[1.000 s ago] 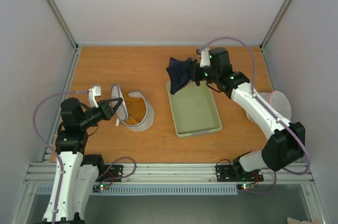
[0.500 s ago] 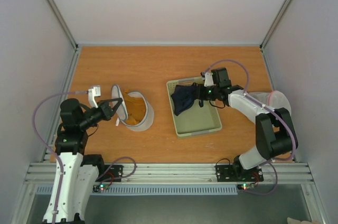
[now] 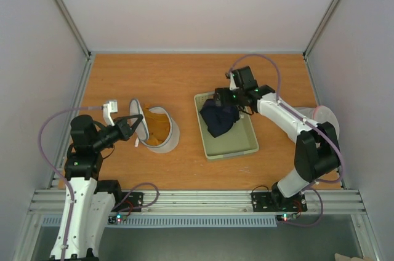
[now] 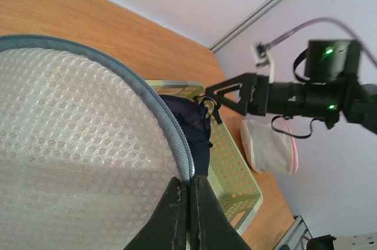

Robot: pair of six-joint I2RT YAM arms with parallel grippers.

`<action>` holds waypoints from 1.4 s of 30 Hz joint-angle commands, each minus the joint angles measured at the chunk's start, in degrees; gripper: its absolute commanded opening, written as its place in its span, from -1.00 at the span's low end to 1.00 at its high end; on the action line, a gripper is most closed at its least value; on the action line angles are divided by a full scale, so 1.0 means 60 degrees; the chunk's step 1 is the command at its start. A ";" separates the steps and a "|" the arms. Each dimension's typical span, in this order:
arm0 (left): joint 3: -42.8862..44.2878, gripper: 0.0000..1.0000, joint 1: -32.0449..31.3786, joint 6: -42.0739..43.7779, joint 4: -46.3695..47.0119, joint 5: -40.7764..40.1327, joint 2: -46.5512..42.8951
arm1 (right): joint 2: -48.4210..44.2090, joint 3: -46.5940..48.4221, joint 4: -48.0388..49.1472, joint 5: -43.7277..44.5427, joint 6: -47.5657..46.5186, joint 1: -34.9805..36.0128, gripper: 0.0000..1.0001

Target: Unzip the laundry bag and remove the bra

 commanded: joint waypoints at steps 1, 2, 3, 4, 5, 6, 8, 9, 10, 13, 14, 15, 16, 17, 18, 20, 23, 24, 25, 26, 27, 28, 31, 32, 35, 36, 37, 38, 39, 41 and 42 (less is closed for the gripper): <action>-0.0051 -0.99 0.0054 0.0155 0.0266 -0.0013 -0.0111 | -0.0433 0.1384 -0.1393 0.3376 -0.0560 0.1084 0.97; -0.0044 -0.99 0.0047 0.0165 0.0258 -0.0013 -0.0117 | -0.0378 0.1678 -0.1669 0.4109 -0.0604 0.1465 0.97; -0.0049 -0.99 0.0048 0.0174 0.0238 -0.0012 -0.0125 | -0.0249 0.1969 -0.1980 0.4745 -0.0648 0.1760 0.97; -0.0048 -0.99 0.0054 0.0177 0.0228 -0.0015 -0.0139 | -0.0083 0.2310 -0.2268 0.5425 -0.0684 0.2068 0.97; -0.0040 -0.99 0.0054 0.0182 0.0240 -0.0014 -0.0140 | 0.0099 0.2642 -0.2603 0.5991 -0.0749 0.2438 0.97; -0.0030 -0.99 0.0049 0.0194 0.0236 -0.0004 -0.0133 | 0.0289 0.2954 -0.2721 0.6364 -0.0978 0.2810 0.97; -0.0020 -0.99 0.0054 0.0189 0.0253 -0.0005 -0.0142 | 0.0770 0.3731 -0.2956 0.6982 -0.1353 0.3663 0.97; -0.0006 -0.99 0.0054 0.0206 0.0225 -0.0005 -0.0146 | 0.1074 0.4161 -0.3214 0.7094 -0.1428 0.3917 0.97; 0.0018 -0.99 0.0043 0.0239 0.0177 -0.0014 -0.0169 | 0.1353 0.4616 -0.3418 0.6866 -0.1492 0.4033 0.97; 0.0117 -0.99 0.0056 0.0349 0.0052 -0.0012 -0.0200 | 0.1344 0.4887 -0.2461 0.3572 -0.2301 0.4175 0.97; 0.0119 -0.99 0.0044 0.0371 0.0057 -0.0008 -0.0199 | 0.1210 0.4692 -0.1696 0.1704 -0.2449 0.4177 0.97; 0.0109 -0.99 0.0055 0.0366 0.0100 -0.0011 -0.0179 | 0.1152 0.4476 -0.0886 -0.0077 -0.2319 0.4177 0.97; 0.0135 -0.99 0.0049 0.0338 0.0094 -0.0042 -0.0166 | 0.1213 0.4353 -0.0135 -0.1557 -0.1999 0.4185 0.95; 0.0188 -0.99 0.0070 0.0325 0.0046 -0.0076 -0.0171 | 0.1415 0.4406 0.0275 -0.2147 -0.1696 0.4178 0.89; 0.0233 -0.99 0.0064 0.0343 -0.0032 -0.0096 -0.0163 | 0.1705 0.4597 0.0396 -0.2265 -0.1418 0.4185 0.80; 0.0300 -0.99 0.0073 0.0386 -0.0123 -0.0146 -0.0179 | 0.2376 0.5047 0.0142 -0.2238 -0.1246 0.4304 0.61; 0.0342 -0.99 0.0102 0.0399 -0.0218 -0.0170 -0.0200 | 0.3066 0.5513 -0.0624 -0.2407 -0.1993 0.4947 0.49; 0.0351 -0.99 0.0112 0.0410 -0.0231 -0.0170 -0.0194 | 0.3181 0.5594 -0.0870 -0.2416 -0.2407 0.5152 0.49; 0.0330 -0.99 0.0109 0.0416 -0.0213 -0.0172 -0.0195 | 0.3234 0.5568 -0.1048 -0.2483 -0.2829 0.5301 0.49; 0.0291 -0.99 0.0114 0.0406 -0.0154 -0.0167 -0.0186 | 0.3282 0.5523 -0.1093 -0.2603 -0.2971 0.5356 0.49; 0.0263 -0.99 0.0108 0.0382 -0.0093 -0.0154 -0.0182 | 0.3345 0.5491 -0.1100 -0.2871 -0.3009 0.5363 0.46; 0.0246 -0.99 0.0114 0.0347 -0.0071 -0.0148 -0.0164 | 0.3428 0.5480 -0.1120 -0.3053 -0.3043 0.5364 0.43; 0.0262 -0.99 0.0115 0.0323 -0.0078 -0.0147 -0.0188 | 0.3825 0.5598 -0.1412 -0.3292 -0.3051 0.5364 0.38; 0.0264 -0.99 0.0108 0.0335 -0.0100 -0.0147 -0.0192 | 0.3968 0.5647 -0.1545 -0.3296 -0.3052 0.5364 0.38; 0.0283 -0.99 0.0130 0.0359 -0.0139 -0.0153 -0.0181 | 0.4321 0.5803 -0.1879 -0.3105 -0.3408 0.5427 0.43; 0.0272 -0.99 0.0130 0.0359 -0.0145 -0.0148 -0.0168 | 0.4403 0.5872 -0.2046 -0.3058 -0.3521 0.5493 0.50; 0.0265 -0.99 0.0130 0.0359 -0.0133 -0.0148 -0.0173 | 0.4465 0.5953 -0.2144 -0.2981 -0.3589 0.5552 0.60; 0.0268 -0.99 0.0130 0.0372 -0.0115 -0.0158 -0.0152 | 0.4513 0.5999 -0.2191 -0.2819 -0.3615 0.5598 0.65; 0.0268 -0.99 0.0130 0.0359 -0.0113 -0.0156 -0.0148 | 0.4557 0.6031 -0.2197 -0.2669 -0.3597 0.5613 0.67; 0.0240 -0.99 0.0129 0.0337 -0.0086 -0.0134 -0.0156 | 0.4705 0.6115 -0.2218 -0.2373 -0.3530 0.5615 0.63; 0.0248 -0.99 0.0128 0.0332 -0.0089 -0.0142 -0.0148 | 0.4830 0.6228 -0.2351 -0.2332 -0.3571 0.5626 0.60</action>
